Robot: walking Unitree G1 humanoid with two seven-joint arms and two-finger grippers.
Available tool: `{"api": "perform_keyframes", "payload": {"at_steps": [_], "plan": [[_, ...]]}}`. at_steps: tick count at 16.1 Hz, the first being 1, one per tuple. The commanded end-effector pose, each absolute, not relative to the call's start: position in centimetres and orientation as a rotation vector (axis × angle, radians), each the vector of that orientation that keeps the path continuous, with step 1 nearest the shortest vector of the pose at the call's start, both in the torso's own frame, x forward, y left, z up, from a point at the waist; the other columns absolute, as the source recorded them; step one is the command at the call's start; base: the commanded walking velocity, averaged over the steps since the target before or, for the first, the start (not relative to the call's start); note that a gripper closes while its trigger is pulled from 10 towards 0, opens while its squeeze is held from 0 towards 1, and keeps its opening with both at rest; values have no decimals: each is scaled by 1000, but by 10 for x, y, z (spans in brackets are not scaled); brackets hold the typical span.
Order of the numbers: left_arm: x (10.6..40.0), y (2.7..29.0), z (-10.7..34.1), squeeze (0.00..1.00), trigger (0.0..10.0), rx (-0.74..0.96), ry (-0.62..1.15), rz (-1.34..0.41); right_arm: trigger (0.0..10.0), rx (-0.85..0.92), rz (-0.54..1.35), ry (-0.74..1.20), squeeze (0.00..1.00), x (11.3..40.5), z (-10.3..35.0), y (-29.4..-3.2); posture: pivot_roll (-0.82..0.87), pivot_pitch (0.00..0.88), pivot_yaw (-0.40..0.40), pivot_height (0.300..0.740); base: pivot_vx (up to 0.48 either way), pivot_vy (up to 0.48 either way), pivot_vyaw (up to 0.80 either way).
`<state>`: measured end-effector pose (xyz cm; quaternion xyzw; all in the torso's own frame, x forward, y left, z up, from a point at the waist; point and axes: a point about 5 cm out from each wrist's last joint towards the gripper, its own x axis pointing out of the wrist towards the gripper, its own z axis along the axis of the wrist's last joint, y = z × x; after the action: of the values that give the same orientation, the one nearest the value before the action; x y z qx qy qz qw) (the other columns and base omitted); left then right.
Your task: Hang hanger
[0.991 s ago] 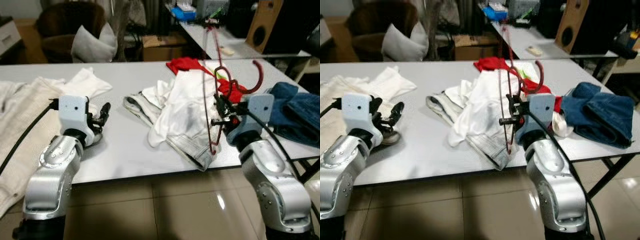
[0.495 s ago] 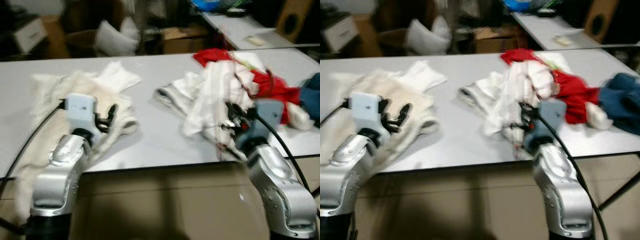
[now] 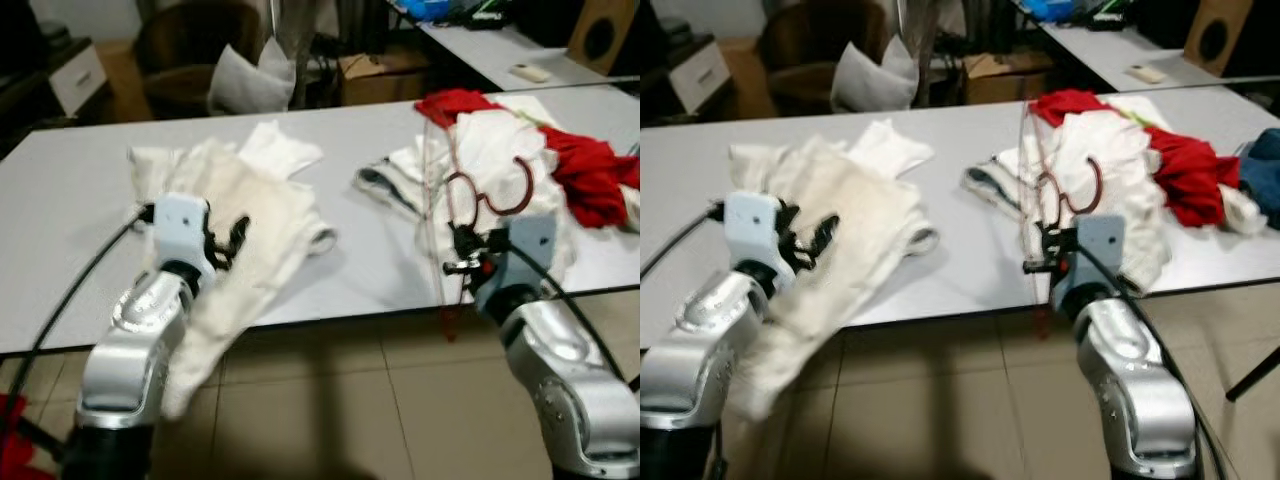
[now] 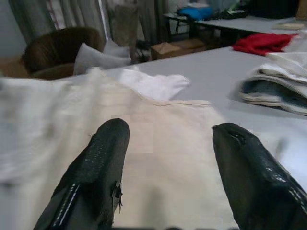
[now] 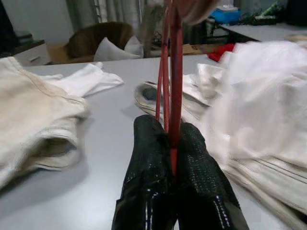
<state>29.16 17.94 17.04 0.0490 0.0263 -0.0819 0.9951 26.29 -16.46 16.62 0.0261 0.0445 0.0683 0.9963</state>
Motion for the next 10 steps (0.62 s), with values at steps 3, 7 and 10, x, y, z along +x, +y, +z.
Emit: {"api": "perform_keyframes", "payload": {"at_steps": [3, 7, 10], "plan": [[290, 194, 169, 0, 10000, 112, 61, -113, 10000, 56, 189, 37, 0, 265, 174, -155, 23, 0, 31, 740, 0, 369, 0], [289, 181, 168, 0, 10000, 131, 44, -181, 10000, 109, 165, 61, 0, 263, 168, -160, 9, 0, 40, 740, 0, -170, -572], [290, 175, 166, 0, 10000, 127, 44, -208, 10000, 101, 145, 61, 0, 261, 166, -164, 0, 0, 50, 740, 0, -480, -760]]}}
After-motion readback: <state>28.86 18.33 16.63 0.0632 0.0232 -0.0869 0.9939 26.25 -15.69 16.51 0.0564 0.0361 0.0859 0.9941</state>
